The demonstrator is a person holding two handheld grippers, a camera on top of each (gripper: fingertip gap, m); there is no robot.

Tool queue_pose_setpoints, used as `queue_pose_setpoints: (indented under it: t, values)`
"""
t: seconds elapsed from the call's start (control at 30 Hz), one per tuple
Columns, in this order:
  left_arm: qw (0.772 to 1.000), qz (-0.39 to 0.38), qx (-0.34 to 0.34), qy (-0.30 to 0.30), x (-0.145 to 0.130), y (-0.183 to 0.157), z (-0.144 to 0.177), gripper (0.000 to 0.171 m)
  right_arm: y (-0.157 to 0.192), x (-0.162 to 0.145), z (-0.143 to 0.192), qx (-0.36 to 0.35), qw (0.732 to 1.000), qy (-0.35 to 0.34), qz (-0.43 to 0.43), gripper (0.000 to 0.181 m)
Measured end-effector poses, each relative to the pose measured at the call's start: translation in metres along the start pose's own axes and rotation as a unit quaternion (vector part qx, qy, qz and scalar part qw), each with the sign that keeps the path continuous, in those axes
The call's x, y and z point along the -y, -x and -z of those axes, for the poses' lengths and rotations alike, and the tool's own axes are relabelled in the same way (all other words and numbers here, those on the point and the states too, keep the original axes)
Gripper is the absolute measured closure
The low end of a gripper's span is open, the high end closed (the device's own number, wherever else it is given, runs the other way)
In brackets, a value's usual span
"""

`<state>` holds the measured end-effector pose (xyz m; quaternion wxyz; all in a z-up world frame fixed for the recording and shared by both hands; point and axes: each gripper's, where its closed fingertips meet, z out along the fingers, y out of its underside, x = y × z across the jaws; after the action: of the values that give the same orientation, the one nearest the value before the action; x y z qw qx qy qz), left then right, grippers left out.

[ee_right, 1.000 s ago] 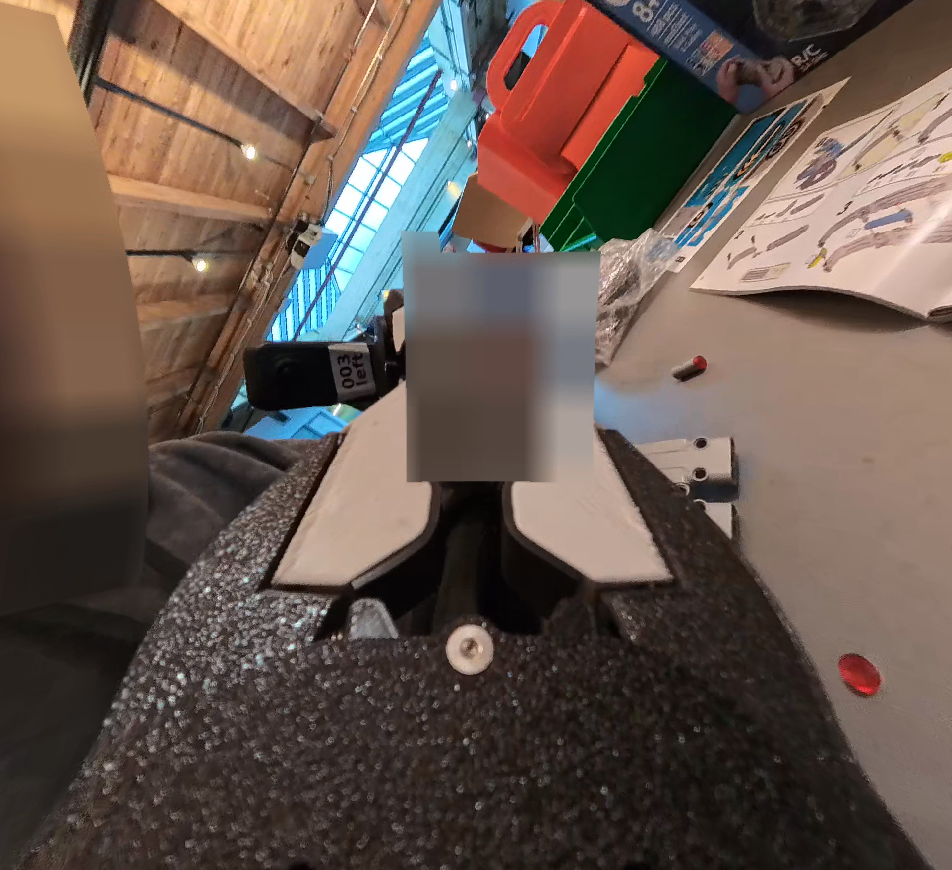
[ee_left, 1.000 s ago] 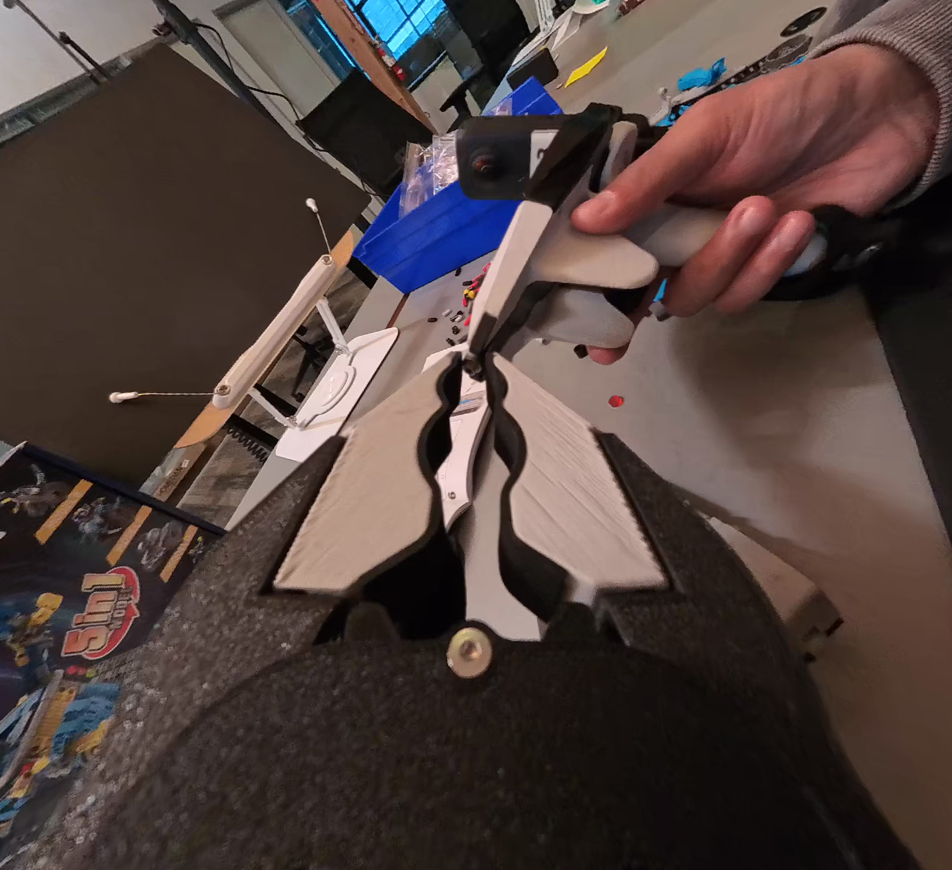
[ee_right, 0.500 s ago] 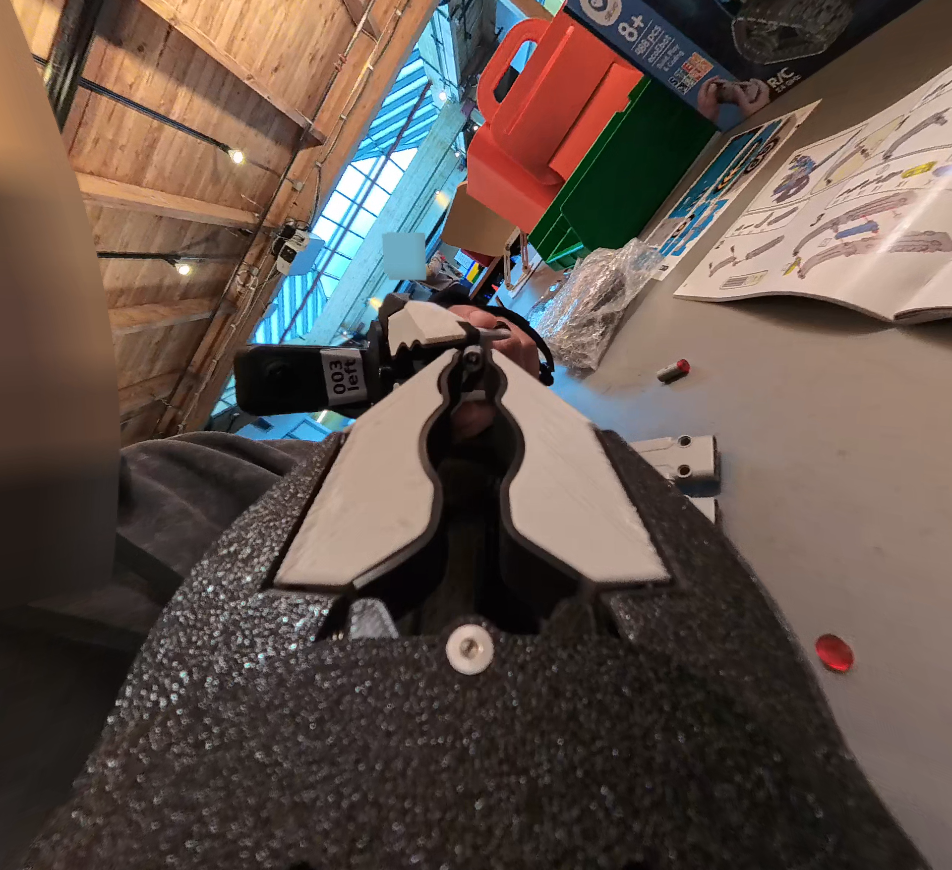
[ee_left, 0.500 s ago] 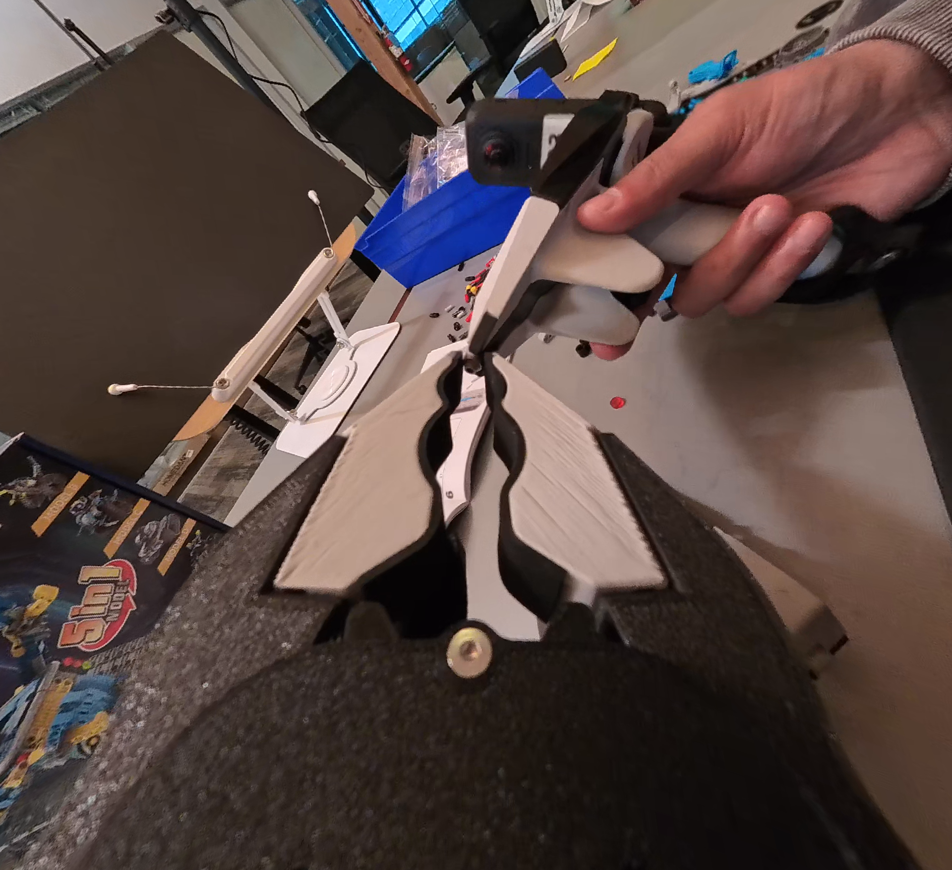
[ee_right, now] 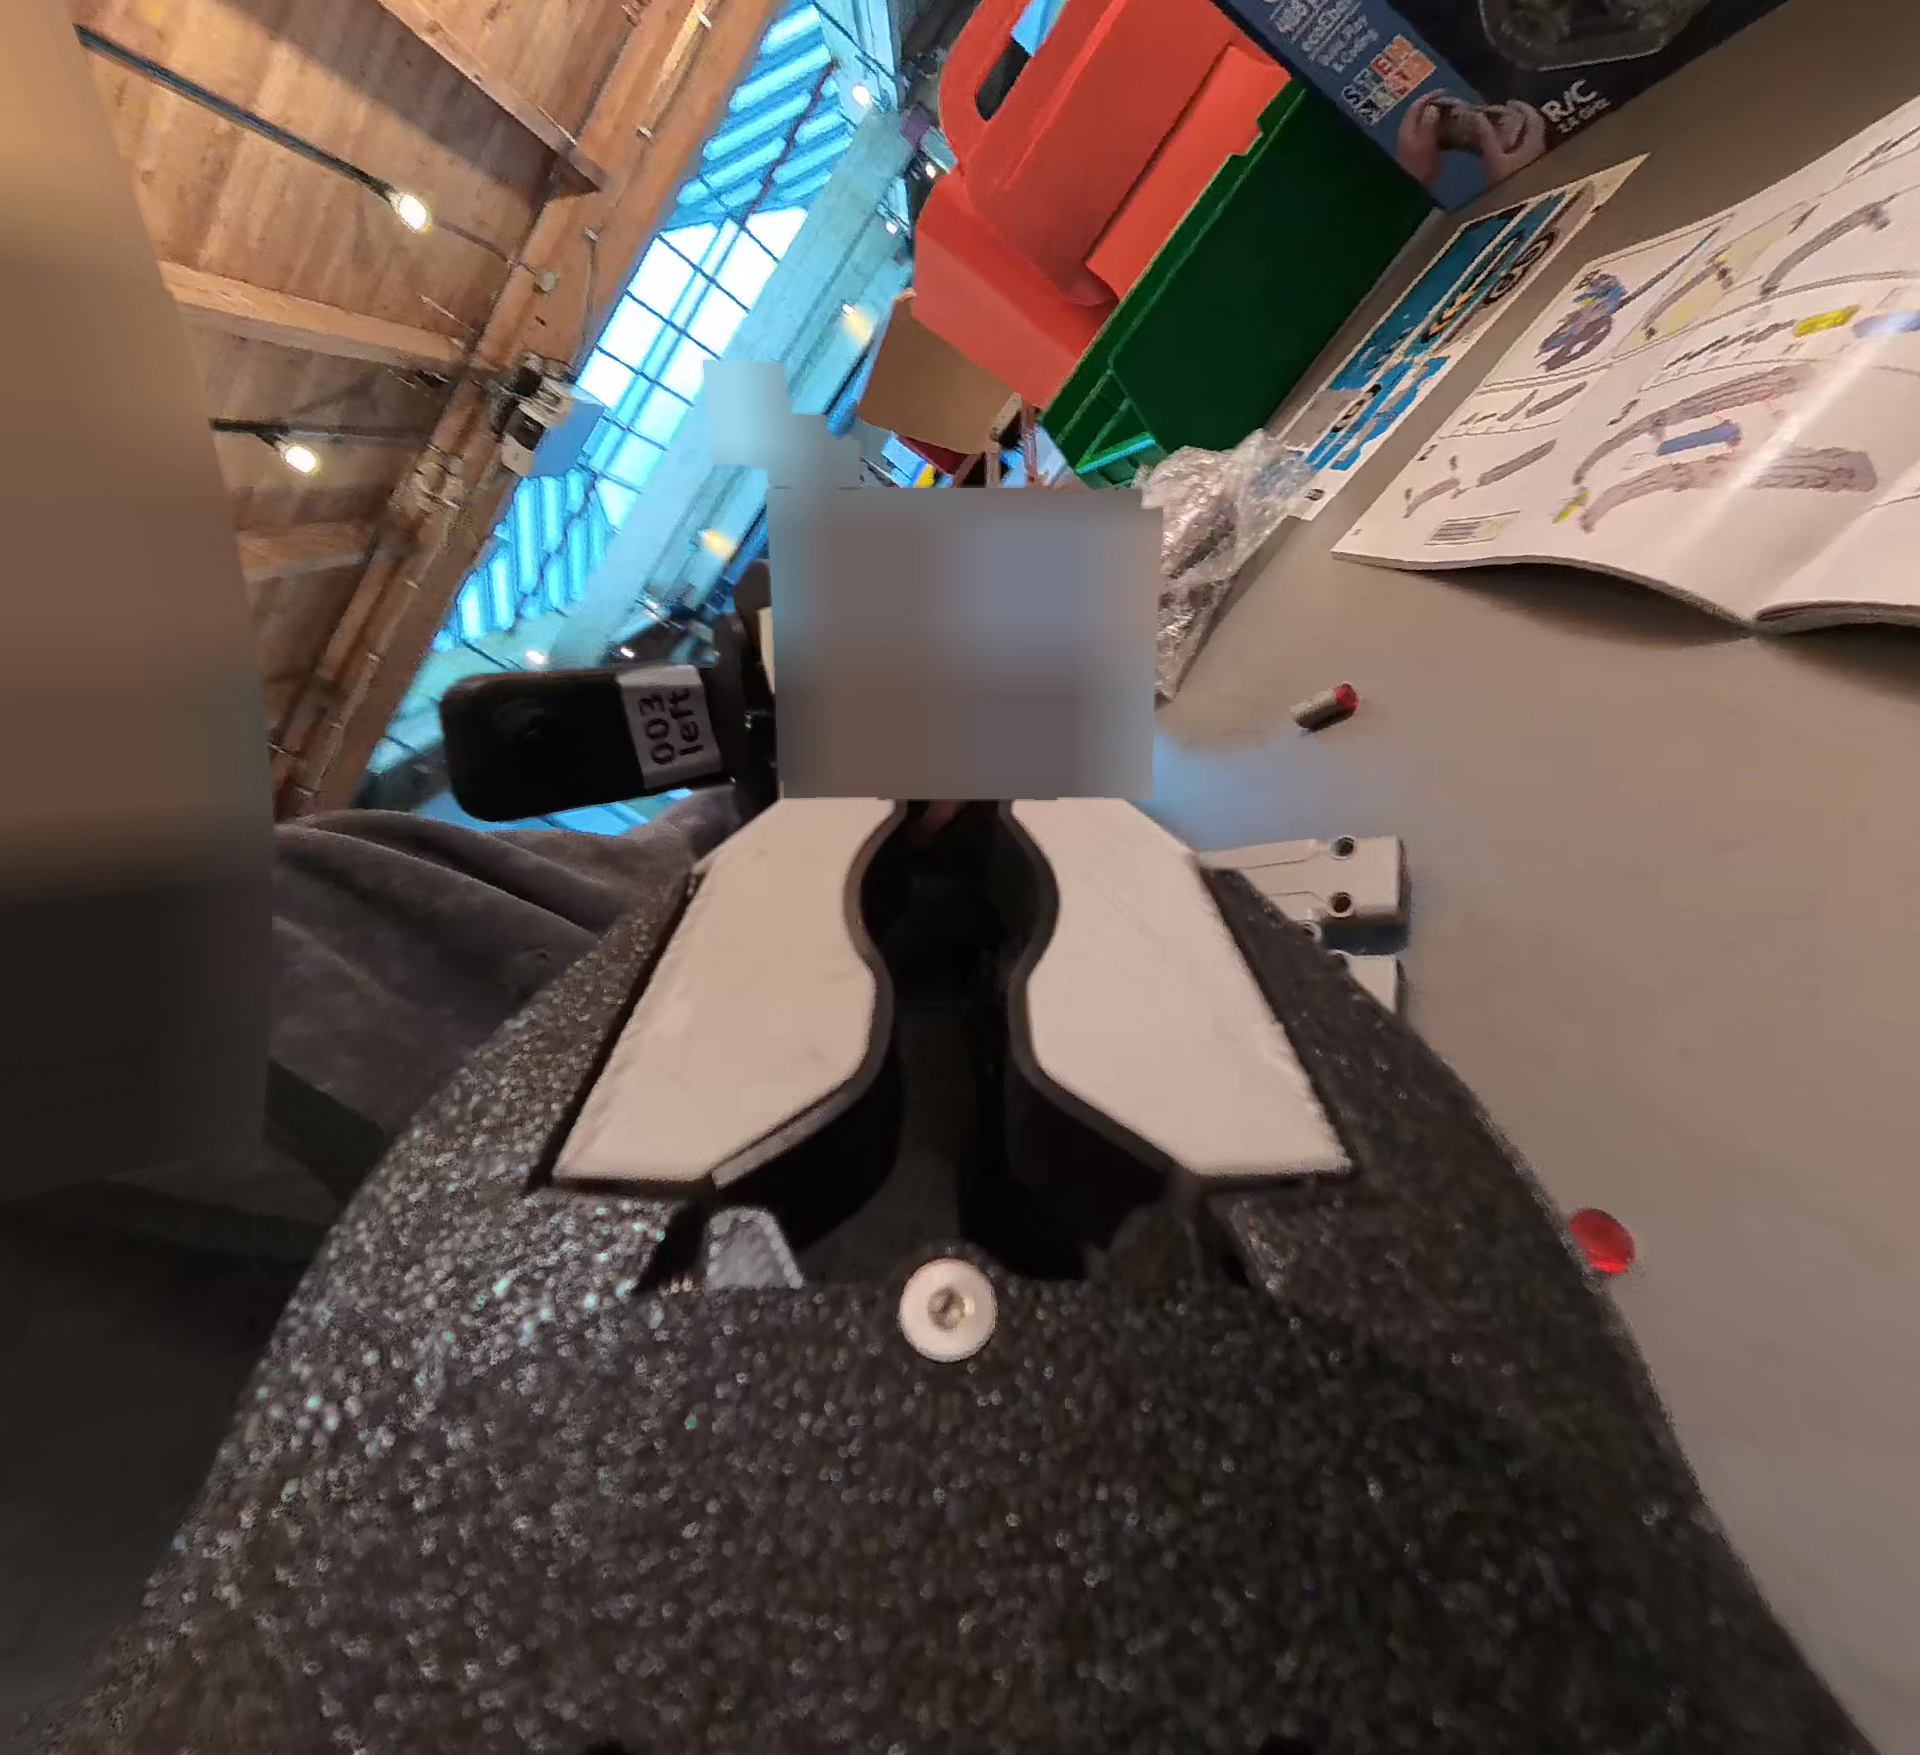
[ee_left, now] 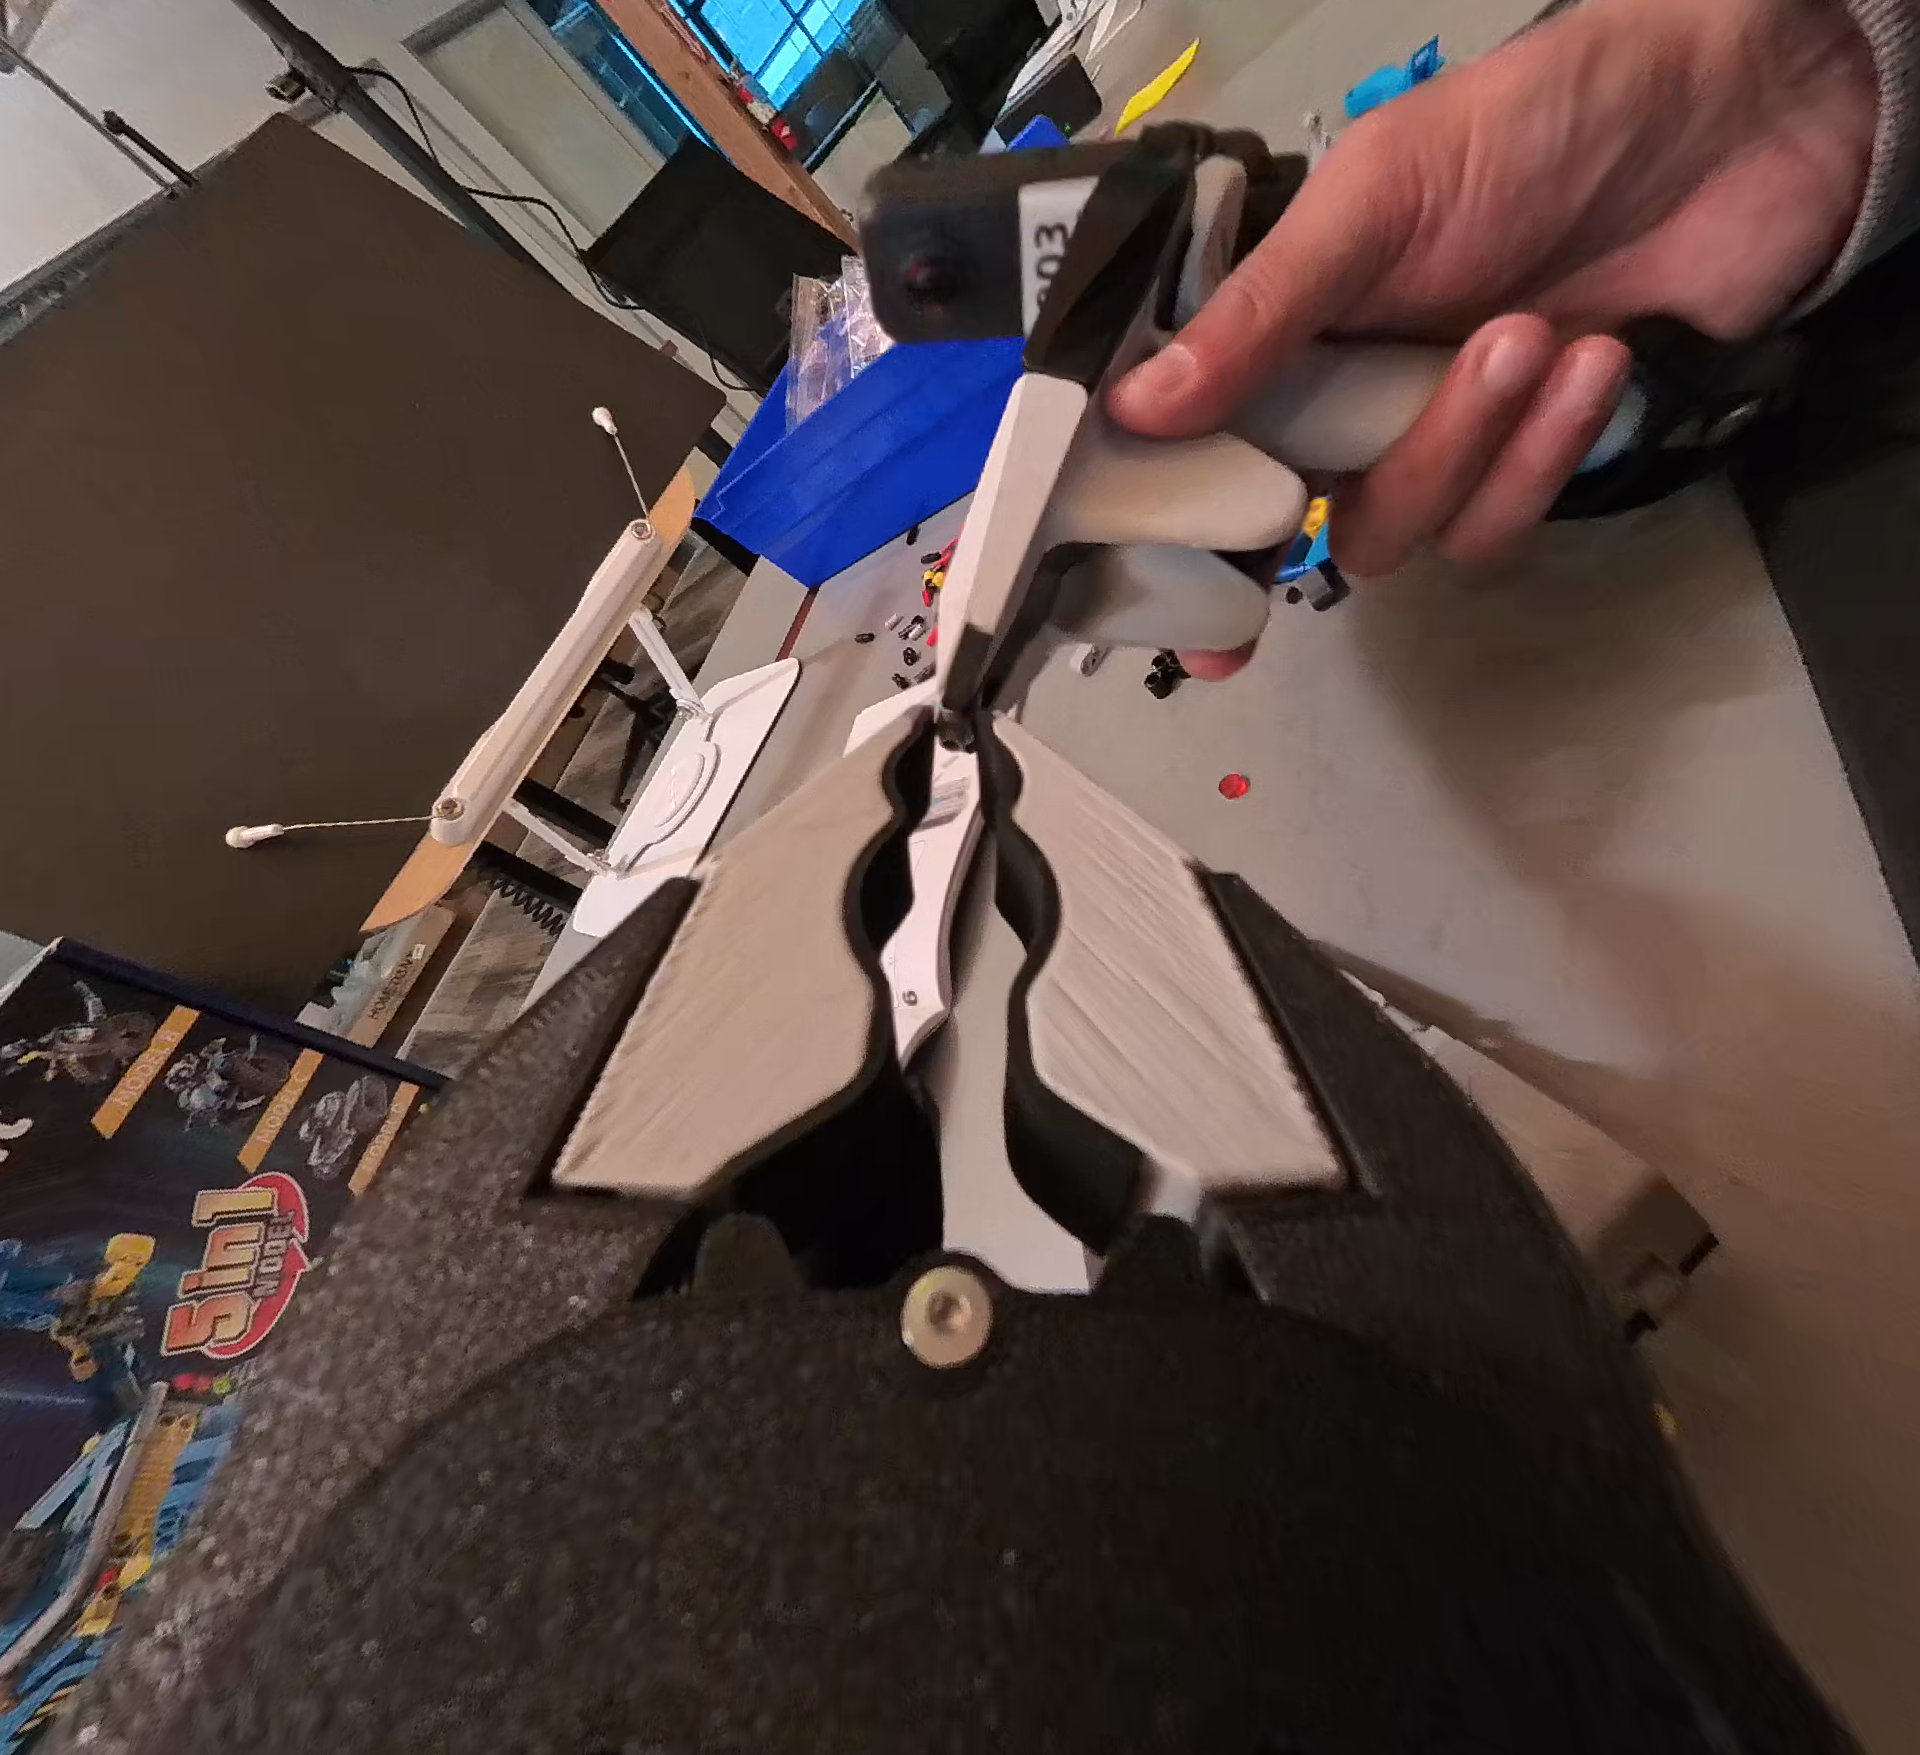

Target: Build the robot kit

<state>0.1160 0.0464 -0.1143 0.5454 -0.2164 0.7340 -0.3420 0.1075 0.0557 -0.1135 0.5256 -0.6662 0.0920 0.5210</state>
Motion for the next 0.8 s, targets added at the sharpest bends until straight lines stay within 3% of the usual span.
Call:
queue_pose_setpoints:
  t: [0.07,0.13,0.17,0.23,0.27,0.33,0.6,0.8]
  values:
    - [1.000,0.004,-0.010,0.002,-0.002,-0.003,-0.001,0.164,-0.002,-0.001,0.004,-0.031,0.998,0.028,0.046,0.175]
    - [0.999,0.021,-0.017,0.026,-0.014,-0.001,-0.002,0.150,-0.019,0.004,0.022,-0.117,0.981,0.081,0.129,0.176]
    - [0.998,0.037,-0.027,0.034,-0.019,0.001,-0.001,0.155,-0.031,0.002,0.035,-0.174,0.954,0.132,0.205,0.176]
    - [0.994,0.098,-0.028,0.046,-0.031,0.012,0.000,0.158,-0.058,-0.011,0.065,-0.270,0.870,0.260,0.320,0.175]
    - [0.990,0.130,-0.020,0.051,-0.036,0.019,0.000,0.159,-0.067,-0.023,0.077,-0.289,0.829,0.324,0.353,0.175]
    - [0.982,0.182,-0.025,0.051,-0.045,0.025,-0.001,0.159,-0.078,-0.041,0.087,-0.287,0.776,0.406,0.389,0.175]
    - [0.976,0.203,-0.019,0.072,-0.058,0.027,-0.003,0.159,-0.092,-0.048,0.079,-0.259,0.729,0.491,0.400,0.175]
    - [0.979,0.180,-0.026,0.089,-0.061,0.019,-0.006,0.159,-0.092,-0.048,0.074,-0.251,0.723,0.508,0.397,0.175]
